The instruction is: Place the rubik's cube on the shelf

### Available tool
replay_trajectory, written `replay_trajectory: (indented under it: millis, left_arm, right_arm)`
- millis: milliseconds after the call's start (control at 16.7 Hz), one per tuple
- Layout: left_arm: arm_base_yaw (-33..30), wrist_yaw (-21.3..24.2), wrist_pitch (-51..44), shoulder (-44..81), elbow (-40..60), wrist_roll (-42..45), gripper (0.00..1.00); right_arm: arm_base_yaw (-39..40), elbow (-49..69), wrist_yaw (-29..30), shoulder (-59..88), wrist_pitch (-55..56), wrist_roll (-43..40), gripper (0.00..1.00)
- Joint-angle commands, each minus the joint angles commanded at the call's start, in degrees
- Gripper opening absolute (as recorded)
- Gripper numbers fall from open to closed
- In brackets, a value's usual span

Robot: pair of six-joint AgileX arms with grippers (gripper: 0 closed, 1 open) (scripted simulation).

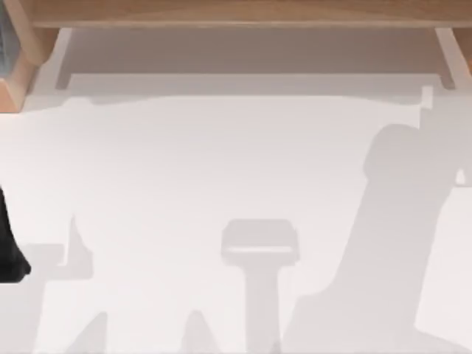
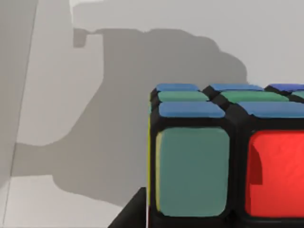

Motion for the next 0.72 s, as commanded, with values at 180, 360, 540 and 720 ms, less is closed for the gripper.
replay_trajectory:
  millis: [180,360,540,720]
  left_arm:
    - [0.00,0.00,0.00,0.00,0.00,0.00,1.00]
    - [0.00,0.00,0.00,0.00,0.00,0.00,1.00]
    - [0.00,0.00,0.00,0.00,0.00,0.00,1.00]
    - [0.00,0.00,0.00,0.00,0.00,0.00,1.00]
  right_arm:
    - [0.02,0.08,0.04,0.02,-0.04,0.14,0.00]
    - [0.05,-0.28,0.04,-0.40,0.04,0.17,0.00]
    - [0.86,-2.64,1.03,-4.30,0.12,0.22,0.00]
    - [3.42,-7.52,2.84,-11.41,1.08,0.46,0.00]
